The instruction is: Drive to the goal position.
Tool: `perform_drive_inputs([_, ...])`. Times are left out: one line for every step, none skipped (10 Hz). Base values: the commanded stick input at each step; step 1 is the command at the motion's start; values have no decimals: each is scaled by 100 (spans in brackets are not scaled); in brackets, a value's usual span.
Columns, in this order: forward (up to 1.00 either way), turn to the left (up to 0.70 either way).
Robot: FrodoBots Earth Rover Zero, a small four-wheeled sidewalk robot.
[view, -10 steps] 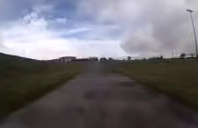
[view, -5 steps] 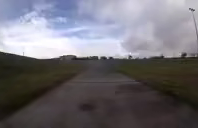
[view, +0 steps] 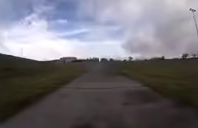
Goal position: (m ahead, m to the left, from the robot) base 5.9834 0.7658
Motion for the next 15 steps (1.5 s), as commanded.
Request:
perform_drive_inputs([100,0])
perform_drive_inputs([100,0])
perform_drive_inputs([100,0])
perform_drive_inputs([100,0])
perform_drive_inputs([100,0])
perform_drive_inputs([100,-3])
perform_drive_inputs([100,-17])
perform_drive_inputs([100,-34])
perform_drive_inputs([100,-26])
perform_drive_inputs([100,-6])
perform_drive_inputs([100,0])
perform_drive_inputs([100,0])
perform_drive_inputs([100,0])
perform_drive_inputs([100,0])
perform_drive_inputs([100,0])
